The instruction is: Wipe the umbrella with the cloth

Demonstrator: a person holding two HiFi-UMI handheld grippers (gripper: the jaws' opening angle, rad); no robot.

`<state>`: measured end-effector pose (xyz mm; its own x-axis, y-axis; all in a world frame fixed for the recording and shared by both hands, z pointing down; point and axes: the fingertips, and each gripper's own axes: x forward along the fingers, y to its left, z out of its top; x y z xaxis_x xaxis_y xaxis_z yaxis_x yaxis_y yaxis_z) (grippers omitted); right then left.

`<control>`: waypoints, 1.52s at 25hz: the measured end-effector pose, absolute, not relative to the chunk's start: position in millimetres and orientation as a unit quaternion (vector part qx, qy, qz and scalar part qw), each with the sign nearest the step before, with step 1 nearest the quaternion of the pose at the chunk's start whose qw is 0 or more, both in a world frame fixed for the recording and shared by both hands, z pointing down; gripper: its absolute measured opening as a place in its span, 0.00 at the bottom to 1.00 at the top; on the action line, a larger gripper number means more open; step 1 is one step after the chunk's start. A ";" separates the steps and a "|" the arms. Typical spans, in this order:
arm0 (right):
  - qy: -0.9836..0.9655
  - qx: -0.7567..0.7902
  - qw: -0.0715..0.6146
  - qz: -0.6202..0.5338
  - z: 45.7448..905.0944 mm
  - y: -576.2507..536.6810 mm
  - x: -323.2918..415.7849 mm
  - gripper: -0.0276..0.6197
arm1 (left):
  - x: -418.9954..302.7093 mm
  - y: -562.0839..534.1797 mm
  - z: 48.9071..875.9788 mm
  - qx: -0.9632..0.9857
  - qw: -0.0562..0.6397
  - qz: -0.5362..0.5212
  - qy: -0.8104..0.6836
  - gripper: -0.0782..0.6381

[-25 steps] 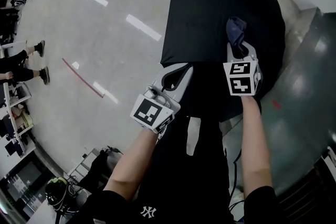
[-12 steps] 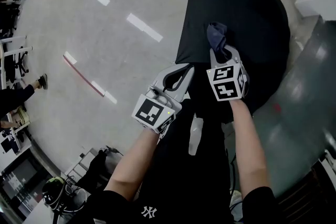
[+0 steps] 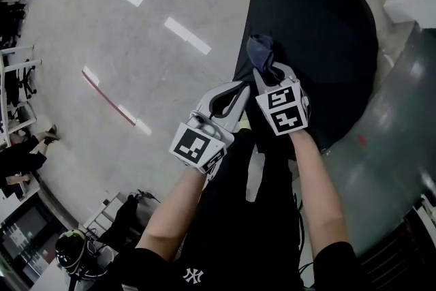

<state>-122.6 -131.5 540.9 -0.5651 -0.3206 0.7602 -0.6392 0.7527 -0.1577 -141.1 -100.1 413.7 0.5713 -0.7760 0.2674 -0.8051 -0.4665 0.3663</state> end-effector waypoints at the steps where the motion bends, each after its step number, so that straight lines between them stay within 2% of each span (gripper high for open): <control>1: -0.863 0.274 0.363 0.220 539.2 -129.3 -126.3 0.18 | -141.4 -98.4 414.1 0.856 0.231 0.032 -0.462 0.11; 10: -0.895 0.256 0.257 0.261 503.7 -135.0 -117.6 0.18 | -119.5 -100.1 411.7 0.861 0.226 0.036 -0.454 0.11; 18: -0.886 0.321 0.199 0.269 472.6 -162.7 -35.5 0.18 | -72.8 -106.5 405.3 0.875 0.220 0.038 -0.429 0.11; 23: -0.846 0.413 0.208 0.267 482.1 -185.8 63.0 0.18 | -40.1 -108.6 403.9 0.885 0.217 0.042 -0.410 0.11; 29: -0.788 0.502 0.267 0.236 511.6 -189.4 175.4 0.18 | -8.2 -105.8 406.2 0.893 0.217 0.049 -0.391 0.11; 38: -0.735 0.550 0.336 0.211 568.7 -161.4 270.7 0.18 | 26.6 -96.4 430.0 0.895 0.224 0.071 -0.378 0.11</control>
<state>270.7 -161.4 568.7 -0.1705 -0.6662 0.7260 -0.9502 0.3064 0.0579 26.6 -96.4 430.0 0.7037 -0.6461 0.2957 -0.7092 -0.6135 0.3472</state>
